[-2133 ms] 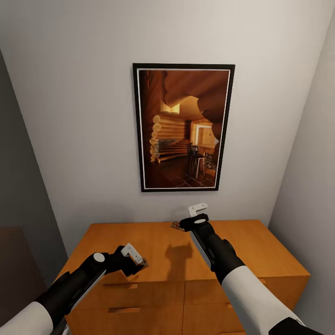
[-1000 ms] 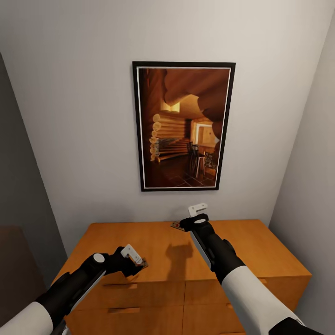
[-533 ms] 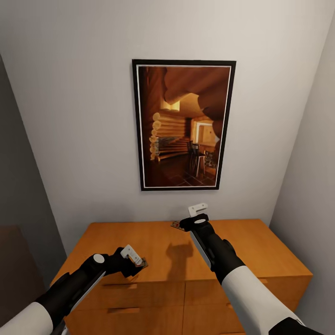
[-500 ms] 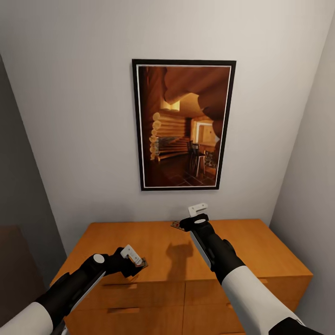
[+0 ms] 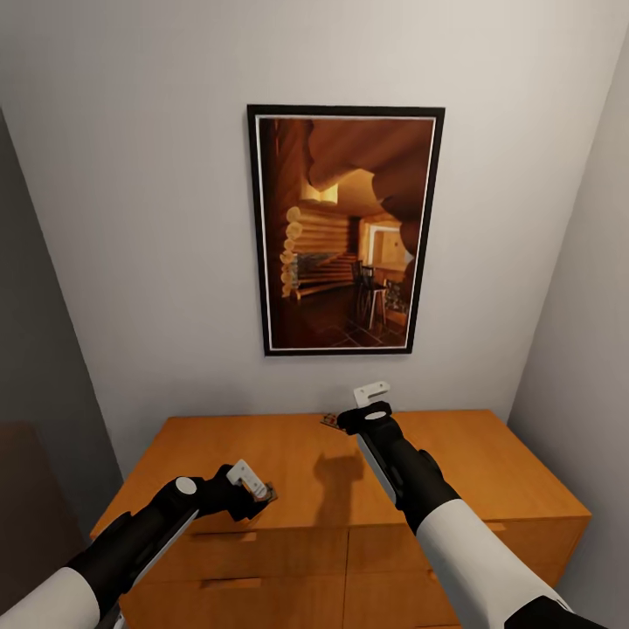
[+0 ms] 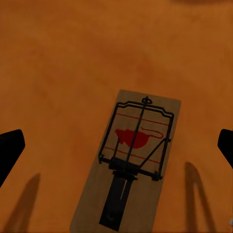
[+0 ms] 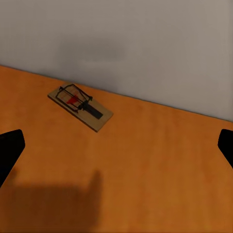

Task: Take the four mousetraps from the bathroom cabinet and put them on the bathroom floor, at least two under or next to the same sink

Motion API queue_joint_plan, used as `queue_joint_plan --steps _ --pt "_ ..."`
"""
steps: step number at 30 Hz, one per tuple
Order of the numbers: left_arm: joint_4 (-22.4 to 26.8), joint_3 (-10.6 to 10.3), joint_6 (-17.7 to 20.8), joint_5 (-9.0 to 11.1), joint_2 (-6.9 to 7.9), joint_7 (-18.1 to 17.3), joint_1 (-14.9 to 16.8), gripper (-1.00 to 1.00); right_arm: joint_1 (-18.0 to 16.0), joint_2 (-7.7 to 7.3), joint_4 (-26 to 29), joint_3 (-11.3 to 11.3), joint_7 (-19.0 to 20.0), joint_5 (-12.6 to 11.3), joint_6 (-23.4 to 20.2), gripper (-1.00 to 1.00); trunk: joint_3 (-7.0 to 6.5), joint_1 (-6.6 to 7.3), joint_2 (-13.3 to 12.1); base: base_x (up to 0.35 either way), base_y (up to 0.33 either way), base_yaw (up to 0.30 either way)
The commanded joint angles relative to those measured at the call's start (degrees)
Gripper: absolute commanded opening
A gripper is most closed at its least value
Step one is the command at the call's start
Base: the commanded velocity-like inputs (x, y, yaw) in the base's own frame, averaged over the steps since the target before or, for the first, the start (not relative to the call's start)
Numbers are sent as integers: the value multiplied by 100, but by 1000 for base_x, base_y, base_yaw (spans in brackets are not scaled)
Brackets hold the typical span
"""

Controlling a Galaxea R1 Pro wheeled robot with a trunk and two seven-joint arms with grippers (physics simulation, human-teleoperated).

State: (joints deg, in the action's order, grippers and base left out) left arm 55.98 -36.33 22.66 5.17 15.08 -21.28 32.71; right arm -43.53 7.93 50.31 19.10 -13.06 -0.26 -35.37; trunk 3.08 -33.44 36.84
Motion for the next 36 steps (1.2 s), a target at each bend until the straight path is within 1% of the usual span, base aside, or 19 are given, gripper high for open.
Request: queue_joint_plan --steps 1,7,36 --pt "9 -14 46 56 5 10 7 100 -6 -2 5 15 -30 -3 -33 100 30 -25 52 0 0 0" --pt "7 -14 50 55 -3 10 7 100 -7 -2 6 15 -30 -3 -34 100 138 -157 293 0 0 0" --pt "9 -23 72 31 -23 2 7 100 -7 -2 -4 15 -30 -8 -31 100 138 -157 293 0 0 0"
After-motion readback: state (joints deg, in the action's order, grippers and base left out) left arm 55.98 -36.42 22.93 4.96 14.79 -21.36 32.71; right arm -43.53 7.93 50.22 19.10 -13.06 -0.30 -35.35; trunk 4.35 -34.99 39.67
